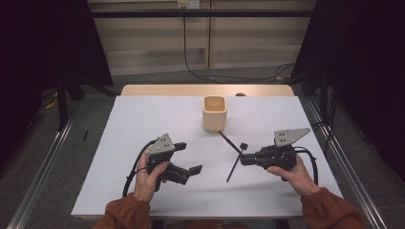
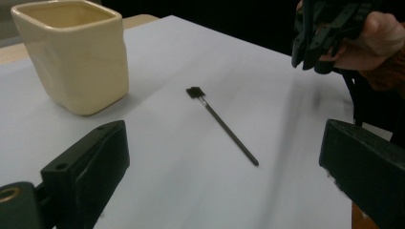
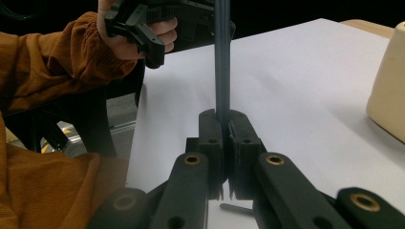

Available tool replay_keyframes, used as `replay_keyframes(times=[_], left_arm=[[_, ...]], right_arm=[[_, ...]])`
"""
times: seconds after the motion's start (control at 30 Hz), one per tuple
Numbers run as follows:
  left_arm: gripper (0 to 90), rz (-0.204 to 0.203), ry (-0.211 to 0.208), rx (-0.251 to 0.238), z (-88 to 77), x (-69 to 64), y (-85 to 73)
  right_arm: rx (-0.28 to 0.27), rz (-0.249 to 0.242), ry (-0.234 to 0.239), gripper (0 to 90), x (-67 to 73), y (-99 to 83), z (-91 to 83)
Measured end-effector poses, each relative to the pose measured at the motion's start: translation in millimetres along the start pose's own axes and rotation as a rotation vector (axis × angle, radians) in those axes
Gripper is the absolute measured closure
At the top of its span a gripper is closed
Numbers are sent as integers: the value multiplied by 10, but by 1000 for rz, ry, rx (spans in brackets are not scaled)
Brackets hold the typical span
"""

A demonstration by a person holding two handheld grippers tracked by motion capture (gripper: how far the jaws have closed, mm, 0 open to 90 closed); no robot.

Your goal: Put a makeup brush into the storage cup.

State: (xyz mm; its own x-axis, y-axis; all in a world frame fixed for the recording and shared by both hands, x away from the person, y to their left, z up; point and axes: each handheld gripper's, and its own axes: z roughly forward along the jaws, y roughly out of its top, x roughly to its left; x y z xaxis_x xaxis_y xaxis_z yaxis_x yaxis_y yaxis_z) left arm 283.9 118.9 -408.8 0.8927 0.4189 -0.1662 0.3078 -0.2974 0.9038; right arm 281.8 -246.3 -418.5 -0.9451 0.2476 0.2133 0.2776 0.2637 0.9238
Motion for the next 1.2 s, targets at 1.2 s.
replay_keyframes(times=[1.2], left_arm=[[98,84,-22,-194,427,-272,365]], right_arm=[[4,-6,-19,860,0,-9,118]])
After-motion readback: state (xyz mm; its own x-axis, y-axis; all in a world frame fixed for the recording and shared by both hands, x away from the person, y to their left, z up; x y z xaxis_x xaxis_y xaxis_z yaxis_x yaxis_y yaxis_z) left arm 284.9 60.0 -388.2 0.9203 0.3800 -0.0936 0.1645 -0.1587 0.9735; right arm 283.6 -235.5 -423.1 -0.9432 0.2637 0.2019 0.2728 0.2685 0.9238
